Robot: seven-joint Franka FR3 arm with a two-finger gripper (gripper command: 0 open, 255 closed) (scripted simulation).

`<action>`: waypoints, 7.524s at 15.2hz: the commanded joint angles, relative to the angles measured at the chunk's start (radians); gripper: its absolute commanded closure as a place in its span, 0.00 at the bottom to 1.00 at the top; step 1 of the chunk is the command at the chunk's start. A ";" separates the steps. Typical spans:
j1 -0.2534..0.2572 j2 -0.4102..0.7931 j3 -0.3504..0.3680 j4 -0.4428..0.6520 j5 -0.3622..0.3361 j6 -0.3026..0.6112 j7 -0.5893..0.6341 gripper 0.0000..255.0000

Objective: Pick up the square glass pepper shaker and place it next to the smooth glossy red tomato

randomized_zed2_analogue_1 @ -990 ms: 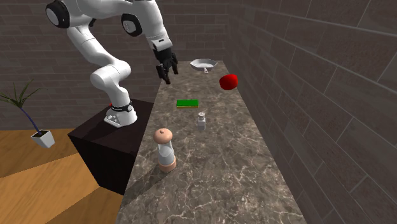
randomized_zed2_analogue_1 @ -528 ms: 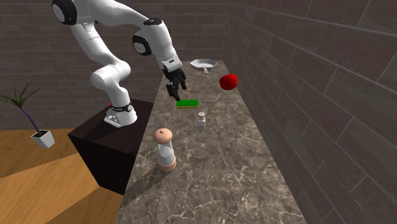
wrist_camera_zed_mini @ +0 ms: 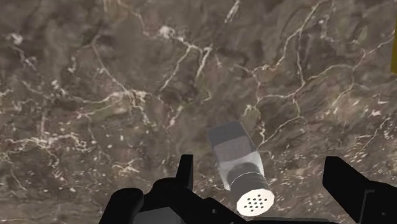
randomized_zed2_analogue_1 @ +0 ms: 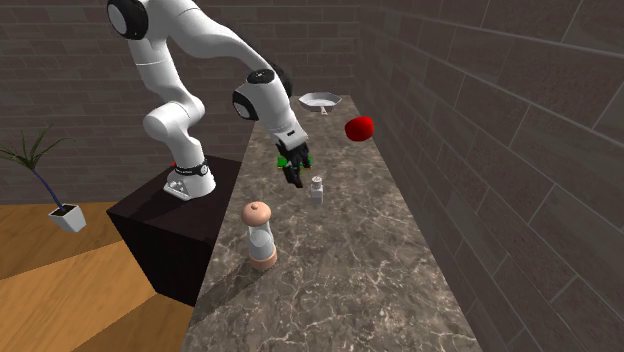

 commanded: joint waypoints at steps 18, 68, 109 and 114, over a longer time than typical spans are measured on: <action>0.019 0.151 0.009 0.031 0.127 0.107 -0.102 1.00; 0.047 -0.147 0.111 0.192 -0.134 -0.280 0.303 1.00; 0.291 0.131 0.593 0.312 -0.365 -0.039 1.141 1.00; 0.293 0.161 0.592 0.275 -0.382 0.025 1.153 1.00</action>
